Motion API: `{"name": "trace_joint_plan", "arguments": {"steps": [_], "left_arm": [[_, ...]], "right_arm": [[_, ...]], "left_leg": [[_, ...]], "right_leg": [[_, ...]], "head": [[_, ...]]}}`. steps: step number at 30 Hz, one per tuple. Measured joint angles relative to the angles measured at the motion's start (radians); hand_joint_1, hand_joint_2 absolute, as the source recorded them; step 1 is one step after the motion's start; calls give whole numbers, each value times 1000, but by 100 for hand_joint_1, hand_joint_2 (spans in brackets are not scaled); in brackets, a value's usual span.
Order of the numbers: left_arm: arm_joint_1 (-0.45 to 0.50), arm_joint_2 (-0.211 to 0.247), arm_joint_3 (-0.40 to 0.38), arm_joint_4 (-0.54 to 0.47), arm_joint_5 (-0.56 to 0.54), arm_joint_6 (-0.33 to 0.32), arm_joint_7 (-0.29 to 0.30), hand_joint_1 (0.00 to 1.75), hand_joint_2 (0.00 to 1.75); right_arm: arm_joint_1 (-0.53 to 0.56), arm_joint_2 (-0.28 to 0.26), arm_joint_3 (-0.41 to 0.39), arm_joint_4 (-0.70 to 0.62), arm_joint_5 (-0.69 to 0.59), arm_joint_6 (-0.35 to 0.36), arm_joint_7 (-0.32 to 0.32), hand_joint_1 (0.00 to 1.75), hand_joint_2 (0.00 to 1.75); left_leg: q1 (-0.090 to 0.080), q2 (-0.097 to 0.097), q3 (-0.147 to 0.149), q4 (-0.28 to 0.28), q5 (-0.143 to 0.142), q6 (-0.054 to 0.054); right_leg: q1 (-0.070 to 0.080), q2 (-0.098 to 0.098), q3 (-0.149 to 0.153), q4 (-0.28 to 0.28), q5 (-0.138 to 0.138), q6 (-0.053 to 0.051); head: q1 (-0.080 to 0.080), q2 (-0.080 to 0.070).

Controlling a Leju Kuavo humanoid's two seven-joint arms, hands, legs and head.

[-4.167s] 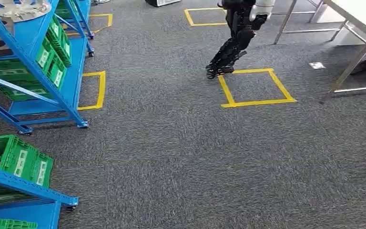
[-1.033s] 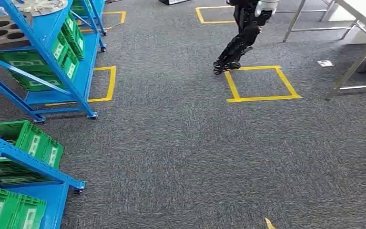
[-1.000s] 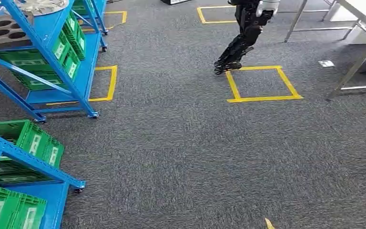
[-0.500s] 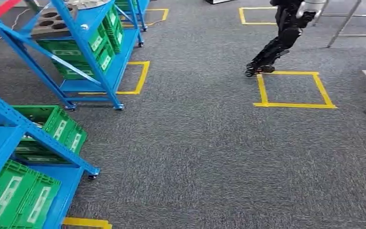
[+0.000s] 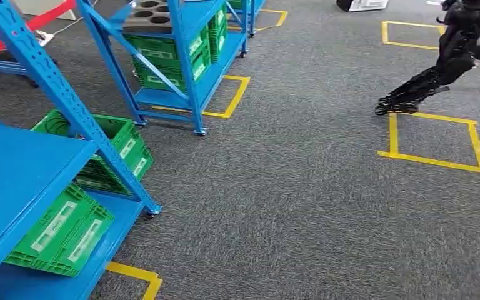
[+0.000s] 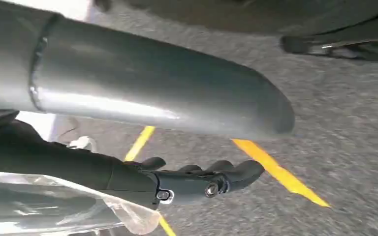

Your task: Take the parts from the cabinet and place them on the table.

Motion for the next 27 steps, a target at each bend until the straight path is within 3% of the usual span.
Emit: {"name": "trace_joint_plan", "arguments": {"steps": [1,2,3,4,5,6,8,9,10,11,13,14,15,16,18,19,20,21,23,24,25,26,27], "left_arm": [[1,0,0,0,1,-1,2,0,0],[2,0,0,0,3,-1,3,0,0],[1,-1,0,0,4,-1,5,0,0],[0,-1,0,0,5,-1,5,0,0],[-3,-1,0,0,8,-1,8,0,0],[-3,-1,0,0,11,-2,10,0,0],[0,-2,0,1,15,-4,25,0,0],[-1,-1,2,1,18,-5,33,0,0],[-2,-5,2,2,17,-8,36,0,0],[-4,-5,2,2,18,-12,40,0,0],[-9,-5,2,2,18,-18,42,0,0],[-9,-5,2,2,17,-18,42,0,0],[-8,-4,2,2,17,-19,43,0,0],[-7,-2,2,2,17,-21,43,0,0],[-7,0,2,2,17,-26,43,0,0],[-7,-1,2,2,14,-27,43,0,0],[-9,-2,2,2,14,-30,43,0,0],[-12,-2,2,2,14,-32,43,0,0],[-8,-2,2,2,14,-34,43,0,0],[-10,-1,2,2,14,-34,43,0,0],[-8,-1,2,2,16,-35,44,0,0],[-10,-1,3,2,20,-38,45,0,0],[-12,-2,3,2,21,-39,45,0,0]], "right_arm": [[2,0,0,0,2,0,-1,0,0],[3,0,0,0,6,0,-3,0,0],[2,0,1,0,9,0,-5,0,0],[2,0,2,0,13,0,-5,0,0],[3,0,2,0,15,-1,-5,0,0],[2,0,3,0,22,0,-7,0,0],[0,-4,8,0,35,12,-9,0,0],[2,-5,11,0,43,13,-12,0,0],[3,-8,11,0,43,13,-16,0,0],[5,-8,11,0,46,14,-23,0,0],[11,-8,13,0,58,15,-27,0,0],[11,-8,19,0,66,18,-29,0,0],[11,-8,26,0,71,19,-31,0,0],[10,-8,32,0,77,20,-34,0,0],[9,-8,39,0,85,20,-42,0,0],[9,-8,44,0,90,20,-49,0,0],[10,-8,49,0,95,19,-56,0,0],[9,-8,55,0,97,19,-61,0,0],[5,-8,60,0,102,18,-69,0,0],[2,-8,61,0,104,16,-74,0,0],[2,-8,66,0,107,15,-78,0,0],[2,-8,71,0,108,13,-85,0,0],[4,-8,75,0,109,11,-88,0,0]], "left_leg": [[0,-17,1,0,1,-1],[0,-33,2,0,2,-3],[0,-46,3,1,3,-4],[0,-56,1,2,3,-9],[-3,-70,-5,9,3,-14],[0,-77,-8,5,6,-20],[5,-101,-14,0,13,-34],[3,-95,-15,8,10,-36],[-2,-33,-25,29,-12,-43],[1,3,-51,86,-53,-51],[10,28,-118,237,-124,-62],[15,31,-142,291,-141,-67],[19,33,-145,300,-133,-72],[23,36,-125,263,-100,-75],[26,62,-38,96,-11,-77],[24,117,0,19,8,-77],[8,147,7,4,-7,-71],[12,130,4,8,-8,-56],[8,106,-1,9,-11,-44],[10,90,5,3,-6,-35],[15,78,8,-3,-3,-29],[15,67,6,-3,-2,-22],[15,53,3,-2,0,-16]], "right_leg": [[0,1,16,-51,44,-3],[0,8,51,-137,97,-5],[-1,32,91,-228,143,-8],[-4,93,116,-294,153,-14],[-9,95,123,-317,148,-12],[-4,85,124,-315,148,-13],[0,65,138,-316,151,-23],[-11,45,140,-328,160,-33],[-10,33,142,-332,164,-37],[-9,17,143,-333,164,-40],[-8,-19,144,-333,161,-42],[-8,-36,143,-332,159,-42],[-8,-49,144,-332,157,-41],[-9,-64,146,-332,155,-38],[-13,-89,158,-332,147,-29],[-12,-98,165,-332,141,-20],[-3,-108,161,-328,135,-11],[-2,-117,160,-331,133,-7],[-2,-144,183,-337,130,0],[-5,-154,189,-338,125,8],[-10,-107,180,-323,106,14],[-10,-49,154,-270,73,12],[-8,-22,111,-186,34,10]], "head": [[1,0],[1,0],[1,0],[0,0],[-2,0],[0,0],[0,0],[0,0],[-5,0],[-14,0],[-14,0],[-14,0],[-14,0],[-14,0],[-14,0],[-15,0],[-19,0],[-14,0],[-11,0],[-13,0],[-7,0],[-3,0],[-1,0]]}}
